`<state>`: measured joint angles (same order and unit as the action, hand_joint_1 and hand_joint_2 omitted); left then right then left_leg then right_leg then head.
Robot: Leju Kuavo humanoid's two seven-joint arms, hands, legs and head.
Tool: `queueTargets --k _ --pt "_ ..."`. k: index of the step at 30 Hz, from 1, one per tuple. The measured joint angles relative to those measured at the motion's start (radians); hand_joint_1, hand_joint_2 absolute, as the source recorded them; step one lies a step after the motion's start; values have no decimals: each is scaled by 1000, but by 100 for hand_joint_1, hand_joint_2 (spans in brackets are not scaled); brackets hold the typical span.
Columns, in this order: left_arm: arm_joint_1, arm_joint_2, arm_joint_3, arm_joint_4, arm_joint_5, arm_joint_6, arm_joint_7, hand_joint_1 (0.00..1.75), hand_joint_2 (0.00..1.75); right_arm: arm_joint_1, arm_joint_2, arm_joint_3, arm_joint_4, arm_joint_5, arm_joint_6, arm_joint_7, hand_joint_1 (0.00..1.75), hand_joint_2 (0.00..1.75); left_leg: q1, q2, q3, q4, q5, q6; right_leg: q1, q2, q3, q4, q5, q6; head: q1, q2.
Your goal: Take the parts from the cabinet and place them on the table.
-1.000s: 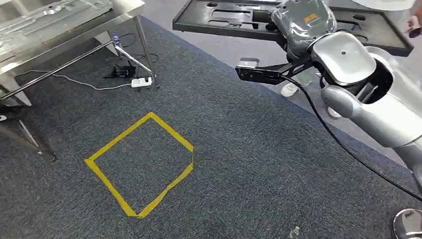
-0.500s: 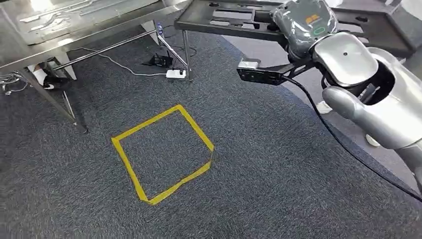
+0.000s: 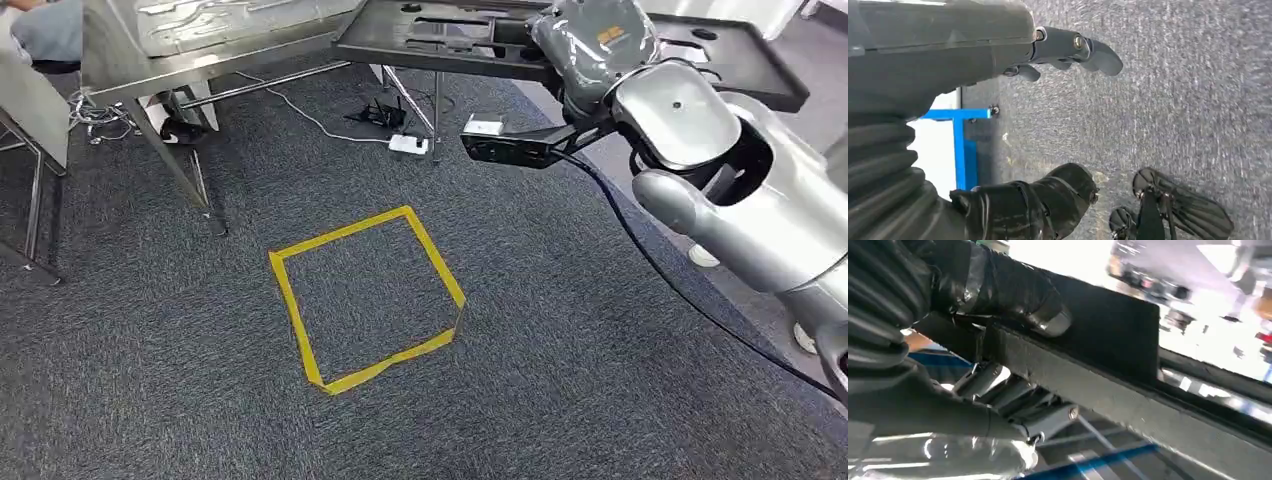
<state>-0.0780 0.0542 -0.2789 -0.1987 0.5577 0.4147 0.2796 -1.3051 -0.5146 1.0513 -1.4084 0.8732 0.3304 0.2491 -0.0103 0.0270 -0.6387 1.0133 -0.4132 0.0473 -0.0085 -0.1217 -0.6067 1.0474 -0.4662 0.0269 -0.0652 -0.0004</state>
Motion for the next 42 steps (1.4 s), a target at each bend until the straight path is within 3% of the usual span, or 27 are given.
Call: queueTargets --k 1,2,4,5,7,9,10,11,14,15,16,17,19,21,22,24,25,26,30,31,32,34,36,38,40,41,42 --pt "1 0 -1 0 0 1 0 0 175 -2 0 -2 3 0 0 1 175 175 -3 -12 6 -7 1 3 -1 52 -8 28 -16 2 11 0" --pt "-2 0 -2 0 0 1 1 0 175 -5 0 -2 4 0 -1 1 175 175 -2 -20 6 -7 3 8 -3 85 -39 92 -52 2 9 0" --pt "-8 0 -5 0 0 1 0 0 175 0 0 -2 5 0 -2 0 175 175 0 -44 6 -5 2 11 -4 113 -115 238 -106 6 14 0" --pt "-9 0 -7 0 0 1 0 0 175 6 0 -2 8 0 -2 0 175 175 0 -57 6 -2 1 12 -4 116 -142 278 -109 7 15 0" --pt "-7 -1 -9 0 0 1 0 0 175 12 0 -1 12 0 -2 0 175 175 2 -91 5 7 -2 8 -7 119 -130 224 -48 8 15 0" --pt "-4 -1 -10 0 1 1 1 0 175 9 0 -1 13 0 -3 0 175 175 4 -121 4 24 -13 1 -14 147 -55 56 46 10 15 0" --pt "-3 -1 -10 0 1 1 1 0 175 9 0 -1 14 0 -3 0 175 175 7 -132 -3 28 -17 -5 -22 200 -41 29 26 8 15 0" --pt "-8 -1 -10 0 1 1 1 0 175 6 0 -1 14 0 -3 -1 175 175 3 -145 -17 45 -19 -11 -22 210 -33 5 24 8 13 0" --pt "0 -1 -11 0 1 1 0 0 175 7 3 -2 18 0 -4 -1 175 175 15 -185 -27 31 -8 -32 -13 171 -32 6 27 -10 14 0" --pt "2 -1 -11 0 1 1 0 0 175 5 8 -2 17 0 -5 -1 175 175 15 -171 -33 36 -12 -35 -20 157 -25 -3 31 -17 15 0" --pt "4 -2 -11 0 1 1 1 0 175 6 10 -2 18 0 -5 -1 175 175 7 -110 -38 56 -24 -43 -19 146 -16 -8 30 -20 10 0" --pt "3 -2 -11 0 0 1 0 0 175 3 9 -2 19 0 -5 -1 175 175 9 -71 -60 100 -49 -50 -18 134 -12 -10 28 -24 4 0" --pt "0 -2 -11 0 0 1 -2 0 175 1 9 -2 21 2 -5 0 175 175 17 -41 -137 242 -106 -60 -17 106 -9 -10 24 -30 3 0" --pt "-1 -3 -11 0 0 -2 -2 0 175 4 10 -2 21 2 -10 -10 175 175 24 -35 -176 301 -106 -65 -18 90 -6 -10 18 -29 3 0" --pt "0 -3 -11 0 1 -3 -2 0 175 4 10 -2 21 4 -14 -19 175 175 26 -33 -161 264 -77 -68 -19 82 -3 -10 15 -26 3 0" --pt "5 -2 -11 0 1 -5 -2 0 175 0 10 -2 20 10 -11 -23 175 175 30 -25 -79 107 5 -68 -21 68 5 -10 9 -20 3 0" --pt "5 -2 -12 0 1 -8 -3 0 175 -4 10 -2 19 12 -11 -23 175 175 29 -12 -44 30 16 -65 -21 62 9 -10 5 -15 2 0" --pt "3 -2 -12 0 1 -11 -6 0 175 -9 9 -2 18 13 -11 -23 175 175 18 -12 -29 23 5 -61 -14 58 5 -10 2 -8 2 0" --pt "8 -2 -12 0 8 -31 -24 0 175 -13 9 -2 18 14 -10 -24 175 175 16 -20 -21 13 2 -34 -14 52 25 -29 0 18 5 0" --pt "8 -2 -12 0 8 -36 -28 0 175 -12 8 -2 18 14 -10 -24 175 175 24 -21 -9 0 5 -27 -21 68 22 -18 -9 22 8 0" --pt "6 -2 -12 0 8 -42 -32 0 175 -16 8 -2 17 14 -11 -24 175 175 22 -22 -3 -2 3 -20 -19 93 0 29 -37 21 9 0" --pt "0 -2 -12 0 8 -46 -39 0 175 -17 8 -2 17 14 -11 -25 175 175 19 -25 1 -1 -1 -10 -13 114 -86 189 -102 20 14 0" --pt "0 -2 -12 0 7 -49 -42 0 175 -6 6 -2 18 14 -10 -25 175 175 15 -33 6 1 -7 -5 -10 120 -150 283 -112 19 15 0" --pt "1 -2 -12 0 7 -51 -42 0 175 0 4 -2 19 14 -10 -25 175 175 12 -43 14 6 -16 -6 -10 120 -125 190 -31 11 15 0" --pt "1 -2 -12 0 7 -52 -42 0 175 -4 2 -2 19 15 -11 -25 175 175 11 -51 20 16 -27 -11 -8 124 -49 15 61 -1 16 0" --pt "2 -2 -12 0 7 -52 -42 0 175 -6 2 -2 19 16 -11 -25 175 175 10 -54 16 17 -31 -15 -2 129 -32 -5 39 -5 14 0" --pt "-1 -2 -13 0 7 -52 -43 0 175 -8 2 -2 18 16 -11 -26 175 175 6 -56 13 24 -32 -20 -1 128 -32 -15 45 -6 12 0"
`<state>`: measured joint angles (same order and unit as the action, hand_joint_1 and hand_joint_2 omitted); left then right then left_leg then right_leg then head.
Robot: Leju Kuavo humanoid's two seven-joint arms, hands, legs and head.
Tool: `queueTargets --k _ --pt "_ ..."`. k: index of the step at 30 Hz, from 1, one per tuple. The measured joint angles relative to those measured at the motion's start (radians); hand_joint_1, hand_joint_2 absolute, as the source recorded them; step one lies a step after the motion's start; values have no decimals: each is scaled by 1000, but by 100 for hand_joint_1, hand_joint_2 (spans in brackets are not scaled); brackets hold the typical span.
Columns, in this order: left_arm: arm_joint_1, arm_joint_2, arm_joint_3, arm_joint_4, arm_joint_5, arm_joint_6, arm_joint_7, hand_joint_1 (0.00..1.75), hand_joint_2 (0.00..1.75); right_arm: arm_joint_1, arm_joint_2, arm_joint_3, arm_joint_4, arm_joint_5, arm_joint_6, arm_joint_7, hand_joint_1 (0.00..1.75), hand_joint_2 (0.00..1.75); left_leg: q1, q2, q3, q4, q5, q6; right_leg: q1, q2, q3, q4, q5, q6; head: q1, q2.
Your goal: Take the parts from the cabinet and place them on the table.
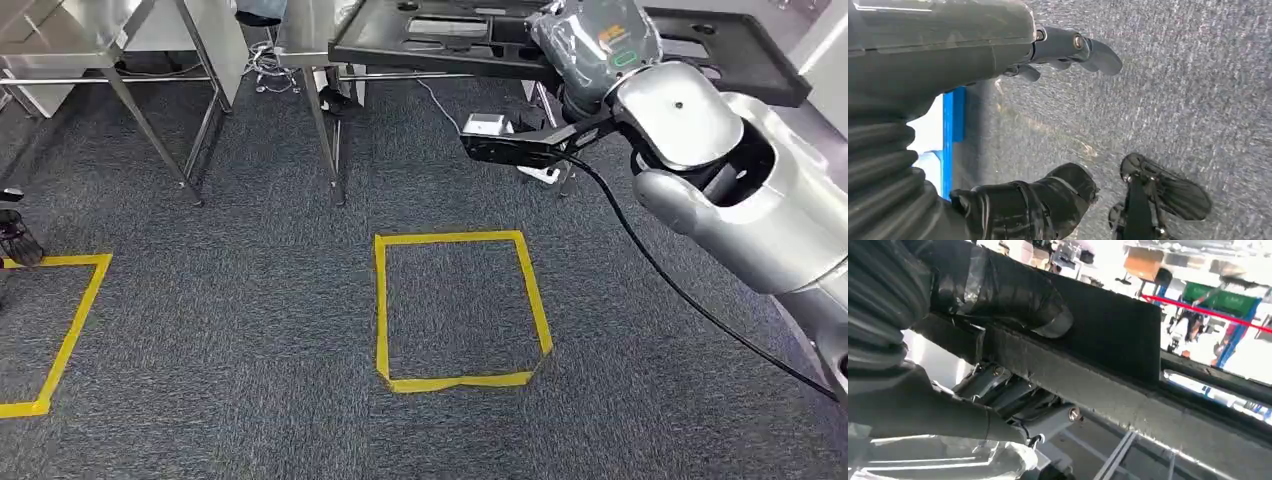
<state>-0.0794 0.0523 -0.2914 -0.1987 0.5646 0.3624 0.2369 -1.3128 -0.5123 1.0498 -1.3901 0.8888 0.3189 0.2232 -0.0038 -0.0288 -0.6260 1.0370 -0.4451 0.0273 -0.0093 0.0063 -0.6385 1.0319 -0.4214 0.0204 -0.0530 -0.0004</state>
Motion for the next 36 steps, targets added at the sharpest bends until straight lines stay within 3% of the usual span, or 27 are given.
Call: queueTargets --k 2,4,5,7,8,9,10,11,13,15,18,19,20,21,23,24,25,26,28,29,30,33,34,35,36 --pt "1 0 0 0 0 0 1 0 175 1 0 0 1 1 0 0 175 175 6 -2 1 -9 1 -9 5 -2 0 0 -2 -5 5 0" --pt "3 0 0 0 0 1 2 0 175 0 0 0 0 2 0 0 175 175 1 0 0 -10 -6 -18 -9 -5 13 -18 5 -18 4 0" --pt "2 -3 0 0 0 1 2 0 175 -1 1 0 0 2 0 -1 175 175 3 9 -7 23 -29 -27 -10 -7 20 -22 4 -20 -3 0" --pt "0 -2 0 0 0 2 2 0 175 -3 0 0 1 3 0 -1 175 175 10 16 -80 173 -99 -39 -11 -10 23 -22 1 -25 -5 0" --pt "1 -2 0 0 0 2 2 0 175 -1 0 0 1 3 0 0 175 175 12 18 -120 247 -123 -43 -11 -11 23 -22 -1 -27 -5 0" --pt "2 -2 0 0 0 2 2 0 175 2 0 0 1 3 0 -1 175 175 15 20 -144 287 -126 -47 -12 -11 24 -22 -1 -27 -5 0" --pt "3 -2 0 0 0 2 2 0 175 6 0 1 1 3 0 -2 175 175 17 21 -145 276 -104 -48 -13 -11 26 -22 -3 -25 -6 0" --pt "3 -3 0 0 0 2 2 0 175 7 0 1 1 3 0 -2 175 175 18 23 -124 224 -65 -48 -14 -11 28 -21 -5 -23 -5 0" --pt "2 -2 0 0 0 2 2 0 175 5 0 1 1 3 -1 -2 175 175 19 29 -36 36 31 -44 -16 -11 36 -20 -12 -13 -5 0" --pt "1 -2 0 0 0 6 2 0 175 2 0 1 2 7 -4 -2 175 175 9 32 -6 -23 21 -33 -10 -11 33 -16 -17 -3 -3 0" --pt "1 -2 0 0 -1 9 2 0 175 1 0 1 2 11 -6 -2 175 175 5 28 -9 -19 19 -16 -11 -14 36 -23 -16 14 -3 0" --pt "1 -2 0 0 -1 9 2 0 175 1 0 1 2 12 -6 -2 175 175 12 28 0 -30 25 -6 -13 -14 31 -21 -23 20 -3 0" --pt "0 -2 -1 0 -2 8 2 0 175 1 0 1 3 12 -6 -2 175 175 12 27 4 -34 25 -3 -16 -12 24 7 -40 21 -2 0" --pt "-2 -2 -1 0 -3 8 2 0 175 -3 0 1 3 12 -8 -3 175 175 12 27 5 -34 24 5 -14 -11 -2 66 -74 20 2 0" --pt "-3 -2 -1 0 -3 8 2 0 175 -2 0 1 4 14 -10 -3 175 175 11 25 7 -33 21 13 -11 -7 -86 232 -139 23 5 0" --pt "-3 -2 -1 0 -3 7 2 0 175 1 0 1 5 15 -10 -3 175 175 10 23 7 -32 20 14 -11 -7 -118 286 -151 24 5 0" --pt "-2 -2 -1 0 -6 8 2 0 175 5 0 1 6 16 -10 -3 175 175 10 21 9 -31 18 15 -11 -8 -128 292 -135 24 5 0" --pt "-1 -2 -1 0 -6 8 2 0 175 6 0 1 8 18 -11 -3 175 175 10 18 10 -29 15 13 -11 -8 -112 247 -98 22 5 0" --pt "-2 -3 -1 0 -7 8 -1 0 175 1 0 1 9 21 -13 -3 175 175 10 13 12 -17 5 7 -12 -8 -34 74 -4 16 5 0" --pt "-2 -3 -2 0 -8 8 -2 0 175 -1 0 1 10 22 -13 -3 175 175 10 11 10 -11 0 1 -11 -7 -11 13 1 11 5 0" --pt "-4 -2 -2 0 -8 8 -4 0 175 -4 2 1 10 23 -16 -3 175 175 2 8 3 0 -5 -6 -3 -6 4 0 -8 9 4 0" --pt "-2 -3 -2 0 -9 8 -4 0 175 -1 2 1 13 24 -17 -3 175 175 5 7 5 -10 -1 -18 -2 -6 0 3 -6 -3 3 0" --pt "-2 -3 -3 0 -10 8 -4 0 175 -2 2 1 14 24 -17 -3 175 175 5 8 2 -6 -7 -24 -11 -7 6 -7 -1 -11 3 0" --pt "-2 -5 -3 0 -10 8 -4 0 175 -2 6 0 14 24 -17 -3 175 175 7 13 -3 12 -20 -31 -11 -7 12 -12 0 -14 2 0" --pt "-2 -5 -3 0 -10 8 -4 0 175 -4 6 0 15 25 -17 -3 175 175 8 17 -25 63 -52 -37 -12 -9 15 -13 -2 -20 -1 0"
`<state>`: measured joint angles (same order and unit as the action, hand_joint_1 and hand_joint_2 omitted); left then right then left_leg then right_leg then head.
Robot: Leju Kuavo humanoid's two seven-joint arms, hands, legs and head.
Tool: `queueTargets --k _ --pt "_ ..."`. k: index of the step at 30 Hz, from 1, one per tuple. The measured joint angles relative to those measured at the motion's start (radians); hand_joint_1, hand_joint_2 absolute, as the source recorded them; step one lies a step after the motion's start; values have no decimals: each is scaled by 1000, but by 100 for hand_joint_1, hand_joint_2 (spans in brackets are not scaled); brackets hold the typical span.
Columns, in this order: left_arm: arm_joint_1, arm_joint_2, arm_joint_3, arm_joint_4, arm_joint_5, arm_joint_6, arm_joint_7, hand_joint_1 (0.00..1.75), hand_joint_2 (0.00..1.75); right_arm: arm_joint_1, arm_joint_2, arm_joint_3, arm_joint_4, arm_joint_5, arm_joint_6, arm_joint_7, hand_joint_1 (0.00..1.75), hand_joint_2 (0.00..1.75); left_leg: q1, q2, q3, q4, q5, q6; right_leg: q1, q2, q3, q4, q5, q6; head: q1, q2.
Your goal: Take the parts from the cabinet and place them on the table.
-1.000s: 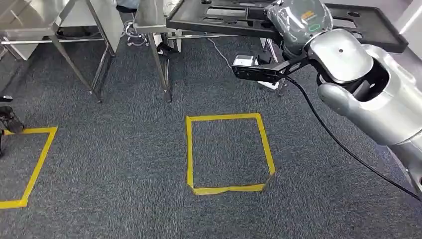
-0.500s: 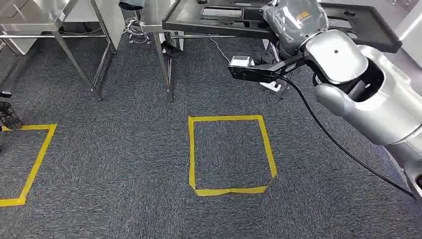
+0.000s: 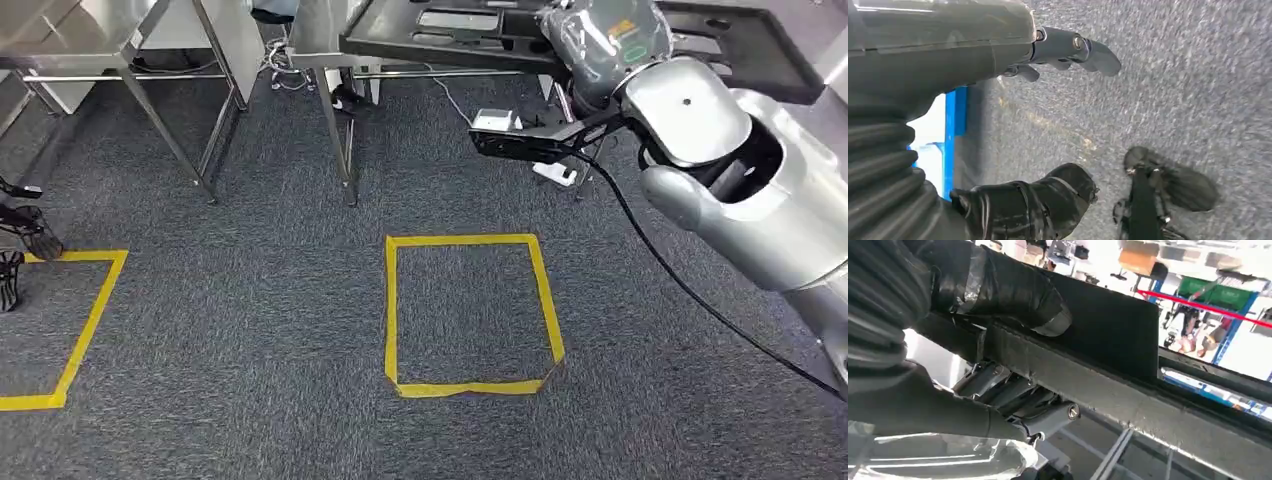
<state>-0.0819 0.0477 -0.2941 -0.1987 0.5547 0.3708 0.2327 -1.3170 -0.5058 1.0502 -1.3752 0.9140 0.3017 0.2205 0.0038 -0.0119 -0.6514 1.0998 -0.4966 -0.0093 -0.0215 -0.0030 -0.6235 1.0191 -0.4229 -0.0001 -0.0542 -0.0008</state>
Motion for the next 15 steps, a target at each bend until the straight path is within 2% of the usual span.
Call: queueTargets --k 2,3,4,5,6,7,8,9,12,13,14,15 --pt "0 1 0 0 0 0 1 0 175 2 2 0 2 2 0 0 175 175 4 1 -75 150 -62 -9 0 -1 1 0 -2 -4 0 0" --pt "1 1 0 0 1 -1 3 0 175 6 5 0 3 3 0 0 175 175 6 3 -111 215 -80 -12 0 -1 1 0 -3 -5 0 0" --pt "1 1 0 0 1 -2 6 0 175 10 10 0 5 5 -1 2 175 175 7 4 -123 227 -70 -12 -1 0 2 1 -4 -5 0 0" --pt "1 1 0 0 2 -3 7 0 175 13 16 1 6 8 -1 3 175 175 8 5 -112 193 -39 -12 -1 0 4 1 -5 -5 1 0" --pt "1 1 0 0 2 -4 8 0 175 13 20 1 8 11 -1 5 175 175 8 6 -82 124 4 -10 -1 1 5 2 -7 -4 0 0" --pt "0 1 0 0 2 -4 8 0 175 13 24 1 9 12 -1 7 175 175 8 7 -39 35 48 -6 -1 1 8 2 -8 -2 0 0" --pt "0 2 0 0 2 -4 8 0 175 12 27 0 10 13 -1 8 175 175 7 8 4 -52 81 1 0 1 11 2 -11 2 0 0" --pt "-1 4 0 0 2 -4 8 0 175 11 28 0 11 14 -1 9 175 175 -1 9 24 -80 65 7 7 1 10 4 -14 8 1 0" --pt "0 5 0 0 2 -4 8 0 175 12 34 1 15 15 -1 10 175 175 -6 6 18 -79 65 20 2 0 12 -3 -13 23 2 0" --pt "1 6 0 0 2 -4 9 0 175 12 35 0 16 15 -1 10 175 175 0 6 25 -91 71 28 6 -1 15 -5 -15 32 2 0" --pt "1 6 0 0 2 -4 9 0 175 12 35 0 17 15 -1 10 175 175 4 8 34 -100 76 33 1 0 9 11 -24 34 2 0" --pt "-1 6 0 0 2 -4 9 0 175 9 35 0 18 15 -2 10 175 175 5 8 36 -103 75 39 2 0 -9 52 -52 34 4 0"
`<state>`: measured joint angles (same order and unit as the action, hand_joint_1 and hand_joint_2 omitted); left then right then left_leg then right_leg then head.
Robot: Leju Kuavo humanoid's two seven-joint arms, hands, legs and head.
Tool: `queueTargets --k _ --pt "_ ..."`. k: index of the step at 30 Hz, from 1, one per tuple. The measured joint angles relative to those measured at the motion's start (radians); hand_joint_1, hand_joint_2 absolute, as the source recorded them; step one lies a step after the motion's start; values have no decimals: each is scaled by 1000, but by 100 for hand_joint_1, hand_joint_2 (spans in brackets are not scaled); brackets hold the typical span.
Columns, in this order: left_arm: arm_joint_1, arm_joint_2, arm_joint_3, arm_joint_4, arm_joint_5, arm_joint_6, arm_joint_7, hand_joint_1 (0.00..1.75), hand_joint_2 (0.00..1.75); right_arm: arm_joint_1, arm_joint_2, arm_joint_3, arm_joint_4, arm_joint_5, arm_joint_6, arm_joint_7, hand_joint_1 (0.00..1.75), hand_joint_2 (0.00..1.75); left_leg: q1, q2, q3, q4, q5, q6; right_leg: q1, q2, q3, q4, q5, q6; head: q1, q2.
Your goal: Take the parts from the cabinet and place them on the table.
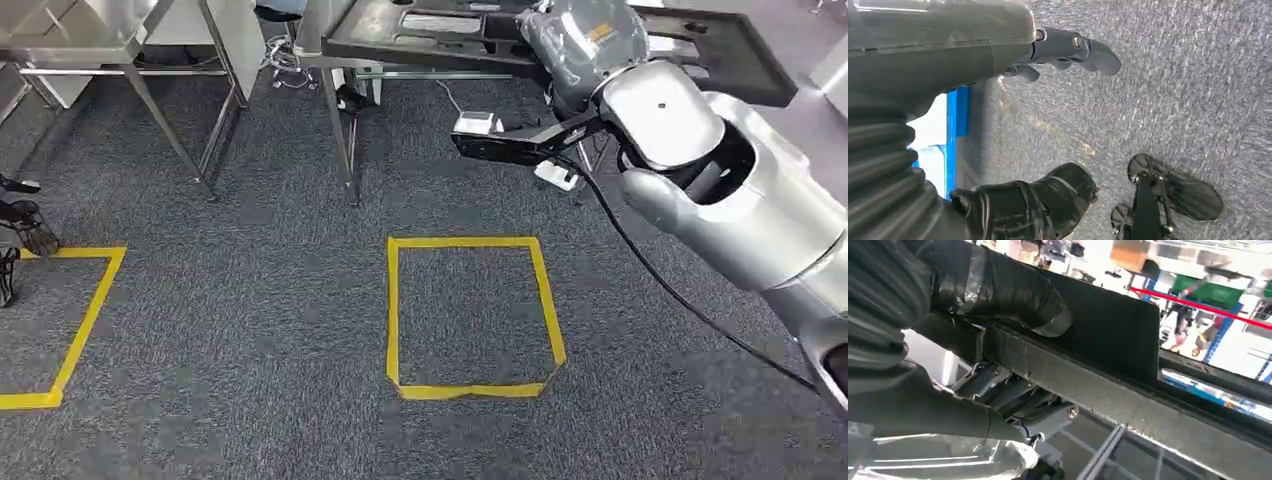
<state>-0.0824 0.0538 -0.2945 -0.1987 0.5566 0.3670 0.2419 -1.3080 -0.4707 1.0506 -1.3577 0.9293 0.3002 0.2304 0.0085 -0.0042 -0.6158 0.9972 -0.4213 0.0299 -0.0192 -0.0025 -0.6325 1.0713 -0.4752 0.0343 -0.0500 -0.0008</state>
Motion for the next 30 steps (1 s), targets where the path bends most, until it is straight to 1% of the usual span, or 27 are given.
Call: queueTargets --k 2,3,4,5,6,8,9,10,11,12,13,14,15,16,17,18,19,20,21,22,23,24,25,27,28,29,30 --pt "-3 0 -3 0 0 0 0 0 175 0 0 0 2 2 -1 1 175 175 0 -1 1 1 -1 8 1 2 -73 152 -71 2 -1 0" --pt "-3 0 -5 0 0 0 1 0 175 4 0 0 5 4 -1 5 175 175 -1 -1 1 2 -3 9 1 2 -111 220 -91 4 -1 0" --pt "-2 0 -7 0 0 0 5 0 175 8 0 0 8 8 0 13 175 175 -1 -2 1 3 -4 9 -1 1 -130 247 -87 7 0 0" --pt "-1 0 -8 0 0 2 7 0 175 10 0 0 11 11 1 19 175 175 0 -3 2 6 -7 7 -2 1 -125 226 -62 8 0 0" --pt "0 0 -10 0 0 4 8 0 175 9 -1 0 14 14 4 27 175 175 1 -4 2 11 -11 5 -5 1 -99 163 -21 8 0 0" --pt "0 0 -13 0 0 6 8 0 175 1 -13 -4 15 14 17 39 175 175 2 -6 3 27 -24 -4 -9 0 -19 -6 59 6 0 0" --pt "1 0 -14 0 0 6 7 0 175 -2 -24 -9 15 13 23 43 175 175 -4 -8 -2 35 -30 -11 -4 2 -8 -26 36 6 -1 0" --pt "0 0 -15 0 0 6 6 0 175 -7 -37 -16 14 8 28 43 175 175 -5 -11 -7 41 -32 -16 -1 4 -6 -28 40 -2 -2 0" --pt "1 0 -15 0 0 6 6 0 175 -6 -45 -23 14 6 31 44 175 175 -5 -12 -7 40 -32 -19 -1 4 -7 -27 39 -4 -5 0" --pt "4 0 -16 0 0 6 6 0 175 -8 -56 -29 14 5 32 45 175 175 -2 -12 -5 36 -31 -25 3 5 -8 -26 38 -10 -1 0" --pt "6 0 -16 0 0 6 6 0 175 -10 -65 -34 14 4 33 45 175 175 -2 -11 -3 35 -32 -29 1 6 -6 -28 40 -17 -4 0" --pt "7 0 -16 0 0 6 7 0 175 -14 -71 -37 14 3 33 45 175 175 0 -7 -11 45 -42 -36 -5 6 -1 -34 43 -24 -2 0" --pt "7 0 -16 0 0 6 9 0 175 -15 -76 -40 14 3 33 45 175 175 0 -3 -18 74 -62 -41 -6 6 2 -36 41 -27 -6 0" --pt "7 0 -17 0 0 5 11 0 175 -15 -78 -46 14 3 33 45 175 175 1 -2 -44 135 -94 -45 -6 7 4 -36 40 -34 -10 0" --pt "6 1 -18 0 0 5 14 0 175 -15 -79 -48 14 3 34 44 175 175 3 -2 -81 211 -127 -48 -5 8 6 -36 39 -36 -10 0" --pt "6 1 -19 0 0 4 15 0 175 -14 -80 -48 14 3 34 44 175 175 3 -2 -118 283 -150 -50 -5 9 7 -36 38 -38 -9 0" --pt "6 0 -20 0 0 4 15 0 175 -12 -80 -48 14 3 34 44 175 175 3 -2 -143 324 -155 -50 -4 10 8 -36 36 -40 -10 0" --pt "6 0 -20 0 -1 3 17 0 175 -9 -80 -48 14 3 33 43 175 175 3 -2 -148 321 -137 -49 -3 11 10 -36 35 -40 -9 0" --pt "6 0 -21 0 -1 2 18 0 175 -9 -80 -48 14 3 31 42 175 175 3 -2 -131 277 -102 -46 -1 12 12 -36 33 -39 -10 0" --pt "6 0 -21 0 -1 0 22 0 175 -9 -80 -48 14 4 30 42 175 175 2 -2 -93 190 -51 -39 1 12 15 -36 32 -39 -9 0" --pt "5 1 -21 0 -2 0 26 0 175 -11 -80 -48 14 6 27 42 175 175 -2 -2 -42 86 -4 -27 2 13 20 -36 29 -37 -9 0" --pt "4 5 -21 0 -2 2 27 0 175 -12 -80 -49 15 8 23 42 175 175 -8 -1 -22 44 -16 -17 2 11 21 -37 28 -35 -6 0" --pt "4 5 -21 0 -2 7 31 0 175 -14 -80 -49 16 11 18 42 175 175 -13 0 -11 28 -18 -14 5 12 17 -36 27 -30 -9 0" --pt "0 5 -21 0 -2 11 33 0 175 -9 -80 -49 18 14 18 42 175 175 -17 -2 -13 32 -20 -12 -1 11 18 -39 27 -19 -7 0" --pt "1 5 -21 0 -3 14 33 0 175 -8 -80 -49 19 14 18 41 175 175 -17 -2 -11 29 -20 -7 -1 11 21 -45 28 -13 -9 0" --pt "2 5 -21 0 -3 15 35 0 175 -8 -80 -49 19 14 18 41 175 175 -3 1 4 4 -9 2 5 9 18 -41 23 -7 -8 0" --pt "2 5 -21 0 -3 16 36 0 175 -9 -80 -50 20 14 18 40 175 175 -6 3 13 -6 -6 3 4 6 13 -21 13 -4 -6 0"
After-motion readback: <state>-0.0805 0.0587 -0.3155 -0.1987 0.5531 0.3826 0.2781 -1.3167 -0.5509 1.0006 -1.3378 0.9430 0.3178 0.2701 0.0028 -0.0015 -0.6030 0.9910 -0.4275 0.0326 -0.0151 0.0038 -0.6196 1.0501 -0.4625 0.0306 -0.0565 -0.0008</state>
